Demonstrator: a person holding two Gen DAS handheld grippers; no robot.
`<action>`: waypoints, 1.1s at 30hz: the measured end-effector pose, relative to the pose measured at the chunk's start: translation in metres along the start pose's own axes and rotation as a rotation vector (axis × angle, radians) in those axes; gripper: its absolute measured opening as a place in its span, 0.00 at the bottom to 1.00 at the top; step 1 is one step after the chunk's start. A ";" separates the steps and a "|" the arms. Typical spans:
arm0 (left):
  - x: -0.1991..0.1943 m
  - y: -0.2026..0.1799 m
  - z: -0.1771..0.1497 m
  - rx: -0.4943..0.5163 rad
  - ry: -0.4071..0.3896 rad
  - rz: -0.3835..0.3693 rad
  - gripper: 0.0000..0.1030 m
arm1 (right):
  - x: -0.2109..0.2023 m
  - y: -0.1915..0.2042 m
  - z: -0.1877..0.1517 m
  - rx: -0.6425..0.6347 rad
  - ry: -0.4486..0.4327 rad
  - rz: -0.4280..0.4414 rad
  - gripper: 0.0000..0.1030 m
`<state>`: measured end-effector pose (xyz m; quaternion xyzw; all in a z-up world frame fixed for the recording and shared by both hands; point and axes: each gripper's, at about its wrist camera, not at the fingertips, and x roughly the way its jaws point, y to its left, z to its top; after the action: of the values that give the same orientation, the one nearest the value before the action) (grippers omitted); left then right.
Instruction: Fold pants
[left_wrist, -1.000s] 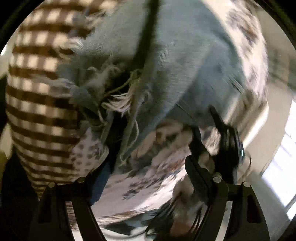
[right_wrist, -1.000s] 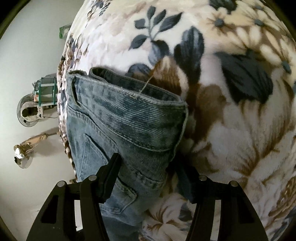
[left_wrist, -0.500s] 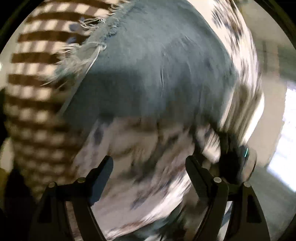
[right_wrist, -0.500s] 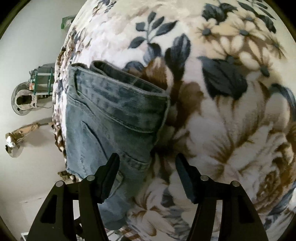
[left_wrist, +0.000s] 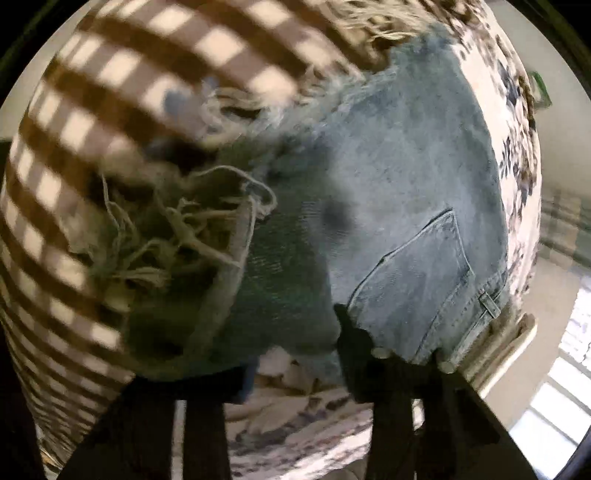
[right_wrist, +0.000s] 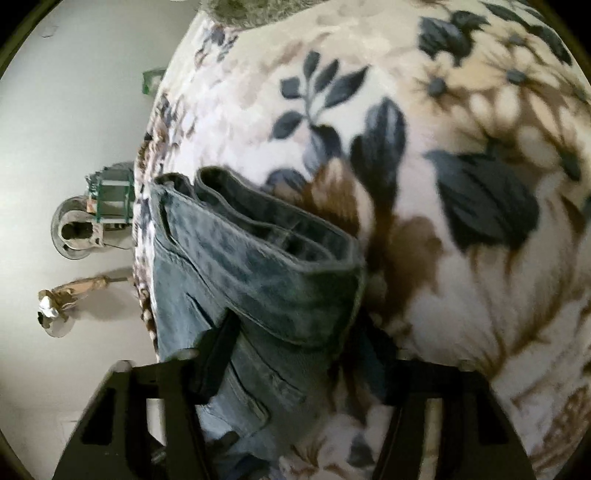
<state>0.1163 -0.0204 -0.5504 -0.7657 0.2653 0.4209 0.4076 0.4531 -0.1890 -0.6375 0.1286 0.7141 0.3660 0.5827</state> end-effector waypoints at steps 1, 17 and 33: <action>-0.002 -0.005 0.002 0.024 -0.006 -0.002 0.22 | 0.000 0.002 -0.002 -0.003 -0.017 -0.013 0.42; -0.051 -0.024 0.033 0.615 0.068 -0.044 0.08 | -0.050 0.002 -0.116 0.112 -0.106 -0.019 0.21; -0.017 0.025 0.056 0.152 -0.050 -0.209 0.75 | -0.004 -0.033 -0.098 0.201 -0.098 0.162 0.65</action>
<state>0.0651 0.0146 -0.5635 -0.7453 0.2051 0.3737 0.5127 0.3717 -0.2512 -0.6511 0.2612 0.7051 0.3319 0.5696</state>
